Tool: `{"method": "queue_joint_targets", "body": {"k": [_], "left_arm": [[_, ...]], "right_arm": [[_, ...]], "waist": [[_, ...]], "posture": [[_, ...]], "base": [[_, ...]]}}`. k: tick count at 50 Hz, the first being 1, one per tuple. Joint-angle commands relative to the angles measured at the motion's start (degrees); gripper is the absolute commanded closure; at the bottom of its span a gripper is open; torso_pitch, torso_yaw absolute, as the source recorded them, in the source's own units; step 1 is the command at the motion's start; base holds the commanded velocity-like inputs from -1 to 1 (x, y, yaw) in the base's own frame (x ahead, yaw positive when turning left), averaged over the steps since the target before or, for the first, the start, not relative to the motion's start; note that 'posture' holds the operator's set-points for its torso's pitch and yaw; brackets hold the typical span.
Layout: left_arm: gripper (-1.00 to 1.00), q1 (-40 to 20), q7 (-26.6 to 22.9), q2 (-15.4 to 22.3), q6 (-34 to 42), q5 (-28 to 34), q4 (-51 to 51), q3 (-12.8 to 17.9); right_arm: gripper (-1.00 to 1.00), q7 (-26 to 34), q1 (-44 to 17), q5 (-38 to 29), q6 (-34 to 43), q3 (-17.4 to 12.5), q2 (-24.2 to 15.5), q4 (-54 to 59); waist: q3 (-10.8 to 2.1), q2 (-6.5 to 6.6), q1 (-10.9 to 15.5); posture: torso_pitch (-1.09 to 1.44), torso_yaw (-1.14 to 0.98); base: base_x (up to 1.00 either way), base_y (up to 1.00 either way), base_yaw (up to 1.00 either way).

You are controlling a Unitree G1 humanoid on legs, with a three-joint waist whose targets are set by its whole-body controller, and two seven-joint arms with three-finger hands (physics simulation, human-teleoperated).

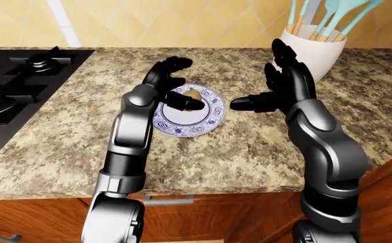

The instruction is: Place the potato on the rack of the oven.

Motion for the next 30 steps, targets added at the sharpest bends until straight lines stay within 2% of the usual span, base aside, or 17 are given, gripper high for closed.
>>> {"method": "queue_joint_targets", "body": {"k": [1,30], "left_arm": [[-0.50,-2.0,0.1,0.2,-1.5,0.4,-2.2,0.3],[-0.47,-3.6,0.1,-0.3,-5.1,2.8,5.3,0.2]], "right_arm": [[-1.00,-0.1,-1.7,-0.1,-1.9,-0.4,-0.4,-1.7],[-1.00,-0.5,-0.7,0.3,-2.3,-0.3,0.0,-2.3]], "waist": [[-1.67,-0.02,0.0],[-1.52,-0.30,0.1]], "posture": [[0.00,0.00],[0.00,0.00]], "base": [[0.00,0.00,0.00],[0.00,0.00,0.00]]}}
